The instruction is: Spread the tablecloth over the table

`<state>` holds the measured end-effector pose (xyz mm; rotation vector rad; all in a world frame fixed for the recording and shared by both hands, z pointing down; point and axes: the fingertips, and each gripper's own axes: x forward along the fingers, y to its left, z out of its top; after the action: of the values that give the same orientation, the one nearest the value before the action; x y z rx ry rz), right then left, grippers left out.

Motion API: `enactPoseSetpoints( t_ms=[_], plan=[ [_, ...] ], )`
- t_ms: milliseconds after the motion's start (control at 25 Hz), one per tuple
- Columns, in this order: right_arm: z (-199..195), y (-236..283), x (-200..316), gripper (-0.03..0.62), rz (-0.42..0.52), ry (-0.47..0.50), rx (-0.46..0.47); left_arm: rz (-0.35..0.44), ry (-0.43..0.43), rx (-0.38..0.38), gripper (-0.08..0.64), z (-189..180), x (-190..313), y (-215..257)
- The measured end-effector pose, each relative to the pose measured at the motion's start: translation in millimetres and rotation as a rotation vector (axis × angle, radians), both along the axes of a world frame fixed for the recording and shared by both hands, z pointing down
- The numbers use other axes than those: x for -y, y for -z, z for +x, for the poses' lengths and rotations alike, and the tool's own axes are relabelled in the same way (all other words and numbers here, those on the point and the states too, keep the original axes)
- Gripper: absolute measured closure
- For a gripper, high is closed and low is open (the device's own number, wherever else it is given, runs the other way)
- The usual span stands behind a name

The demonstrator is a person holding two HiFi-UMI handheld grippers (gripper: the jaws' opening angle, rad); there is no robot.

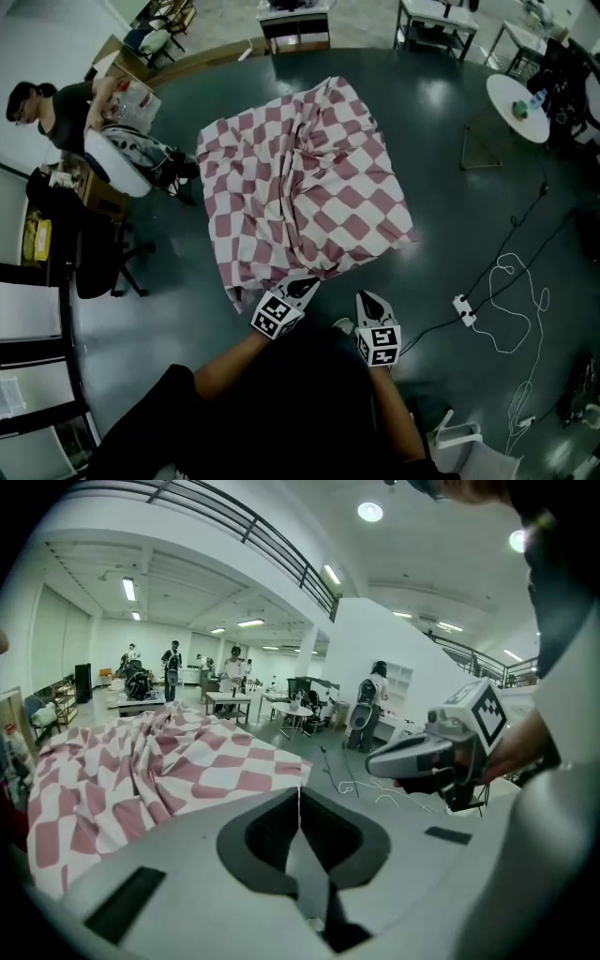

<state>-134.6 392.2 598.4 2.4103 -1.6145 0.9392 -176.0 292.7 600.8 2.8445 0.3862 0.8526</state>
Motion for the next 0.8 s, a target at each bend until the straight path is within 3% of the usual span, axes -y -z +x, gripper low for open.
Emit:
enactPoseSetpoints(
  t_ms=[120,240,480,800],
  plan=[
    [13,-15,-25,0.569,-0.047,-0.034,0.012,-0.009,-0.015,0.016,0.541,28,-17,-7],
    [29,-24,-31,0.569,-0.081,-0.038,0.022,-0.07,-0.047,0.052,0.541,59,-28,-28],
    [83,-14,-24,0.569,-0.123,-0.028,-0.001,-0.129,-0.113,0.076,0.541,117,-25,-47],
    [175,3,14,0.569,-0.175,0.022,-0.032,-0.178,-0.107,0.09,0.541,170,0,-53]
  ],
)
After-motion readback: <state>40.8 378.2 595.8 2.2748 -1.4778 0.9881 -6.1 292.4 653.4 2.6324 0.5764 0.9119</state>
